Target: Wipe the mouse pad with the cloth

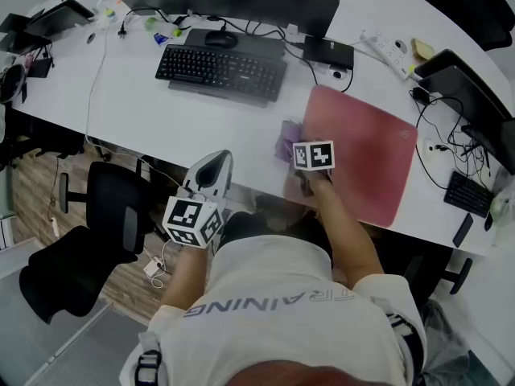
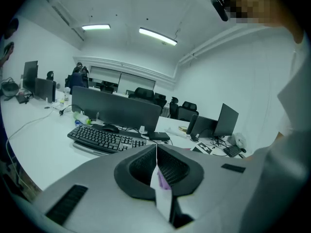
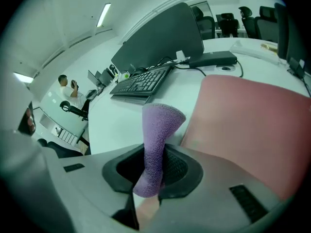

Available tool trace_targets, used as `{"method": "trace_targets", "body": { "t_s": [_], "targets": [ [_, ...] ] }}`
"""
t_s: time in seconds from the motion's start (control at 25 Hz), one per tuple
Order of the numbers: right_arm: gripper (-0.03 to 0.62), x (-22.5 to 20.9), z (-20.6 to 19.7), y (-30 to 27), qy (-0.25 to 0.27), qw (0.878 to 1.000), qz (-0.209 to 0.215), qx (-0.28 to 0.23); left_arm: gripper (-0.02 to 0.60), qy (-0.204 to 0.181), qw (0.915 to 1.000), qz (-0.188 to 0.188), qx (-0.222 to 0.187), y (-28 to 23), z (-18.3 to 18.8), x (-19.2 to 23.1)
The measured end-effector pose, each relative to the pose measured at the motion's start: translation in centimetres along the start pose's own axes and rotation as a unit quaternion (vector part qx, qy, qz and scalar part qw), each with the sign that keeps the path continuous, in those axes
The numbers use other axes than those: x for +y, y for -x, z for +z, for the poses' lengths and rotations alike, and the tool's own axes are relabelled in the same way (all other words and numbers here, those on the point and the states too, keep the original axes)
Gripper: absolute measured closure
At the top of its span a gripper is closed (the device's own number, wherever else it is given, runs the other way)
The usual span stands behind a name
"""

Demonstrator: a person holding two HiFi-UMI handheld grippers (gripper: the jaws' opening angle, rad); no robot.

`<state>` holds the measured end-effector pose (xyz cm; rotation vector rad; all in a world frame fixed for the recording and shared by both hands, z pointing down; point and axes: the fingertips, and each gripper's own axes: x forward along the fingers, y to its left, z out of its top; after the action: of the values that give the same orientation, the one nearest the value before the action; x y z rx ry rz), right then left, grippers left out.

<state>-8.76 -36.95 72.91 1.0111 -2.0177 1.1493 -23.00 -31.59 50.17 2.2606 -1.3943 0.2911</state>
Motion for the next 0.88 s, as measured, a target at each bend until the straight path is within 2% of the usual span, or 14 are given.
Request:
{"method": "trace_targets", "body": {
  "t_s": [0.28, 0.72, 0.88],
  "targets": [
    [0.496, -5.0, -1.5, 3.5, -0.013, 0.999, -0.033, -0.009, 0.549, 0.005, 0.9999, -0.003, -0.016, -0.6, 1.1, -3.0],
    [0.496, -15.4, -5.5, 11.9, -0.050, 0.997, -0.056, -0.027, 0.549, -0.003, 0.9994, -0.028, -0.022, -3.6, 0.6, -13.6],
    [0.496, -21.0, -7.4, 15.8, -0.069, 0.993, -0.085, -0.036, 0.549, -0.004, 0.9987, -0.042, -0.029, -5.1, 0.3, -17.7]
  ]
}}
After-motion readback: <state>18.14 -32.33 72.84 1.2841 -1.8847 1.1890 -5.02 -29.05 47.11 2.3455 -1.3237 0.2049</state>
